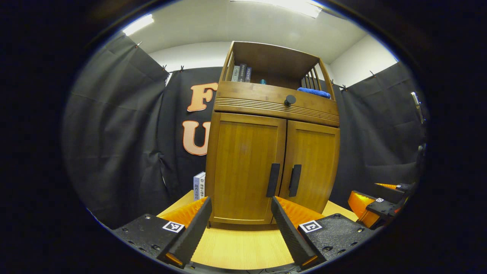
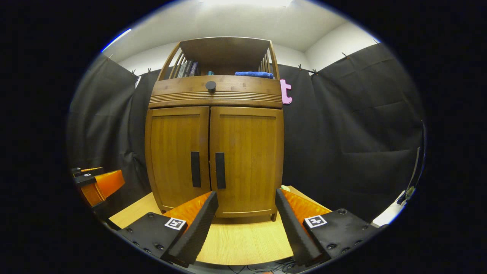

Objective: Open the right door of the double-door shoe cabinet with the right hand, and open the left door with the left hand.

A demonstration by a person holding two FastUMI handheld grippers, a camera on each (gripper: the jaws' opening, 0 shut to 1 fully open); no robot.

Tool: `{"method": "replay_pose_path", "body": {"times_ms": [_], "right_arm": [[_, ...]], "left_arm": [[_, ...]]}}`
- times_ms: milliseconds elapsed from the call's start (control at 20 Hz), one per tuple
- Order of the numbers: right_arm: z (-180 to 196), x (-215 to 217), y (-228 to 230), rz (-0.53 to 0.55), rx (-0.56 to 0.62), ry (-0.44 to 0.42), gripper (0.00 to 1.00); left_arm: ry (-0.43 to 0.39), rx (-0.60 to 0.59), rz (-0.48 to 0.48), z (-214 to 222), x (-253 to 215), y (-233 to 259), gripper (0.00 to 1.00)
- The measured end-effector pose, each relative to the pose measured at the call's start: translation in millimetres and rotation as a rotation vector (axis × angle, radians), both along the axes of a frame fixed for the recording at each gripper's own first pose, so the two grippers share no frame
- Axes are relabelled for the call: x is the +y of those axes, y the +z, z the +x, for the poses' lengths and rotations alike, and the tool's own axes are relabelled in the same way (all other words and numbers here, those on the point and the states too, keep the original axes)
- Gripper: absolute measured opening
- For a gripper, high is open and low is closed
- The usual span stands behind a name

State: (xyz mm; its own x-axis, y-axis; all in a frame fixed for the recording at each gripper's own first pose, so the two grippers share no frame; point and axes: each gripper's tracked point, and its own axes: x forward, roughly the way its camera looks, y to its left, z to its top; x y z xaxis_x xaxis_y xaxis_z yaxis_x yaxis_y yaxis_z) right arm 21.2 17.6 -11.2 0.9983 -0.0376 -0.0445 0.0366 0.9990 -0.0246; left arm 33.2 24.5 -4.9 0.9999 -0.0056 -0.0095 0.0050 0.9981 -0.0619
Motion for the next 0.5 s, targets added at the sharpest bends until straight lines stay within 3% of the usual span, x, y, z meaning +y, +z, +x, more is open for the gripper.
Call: {"method": "replay_pose_path", "body": {"times_ms": [50,150,500], "right_arm": [[0,1,0,0.001,-0.003,0.001,0.94],[4,-2,-2,-0.003,0.001,-0.006,1.00],[33,4,0,0.011,-0.014,0.012,0.98]], "left_arm": [[0.003,0.005,-0.005,1,2,-1,0.92],[0.009,0.021,-0.009,4,6,-5,0.92],[0.016,0.034,0.009,3,8,-6,0.95]]}}
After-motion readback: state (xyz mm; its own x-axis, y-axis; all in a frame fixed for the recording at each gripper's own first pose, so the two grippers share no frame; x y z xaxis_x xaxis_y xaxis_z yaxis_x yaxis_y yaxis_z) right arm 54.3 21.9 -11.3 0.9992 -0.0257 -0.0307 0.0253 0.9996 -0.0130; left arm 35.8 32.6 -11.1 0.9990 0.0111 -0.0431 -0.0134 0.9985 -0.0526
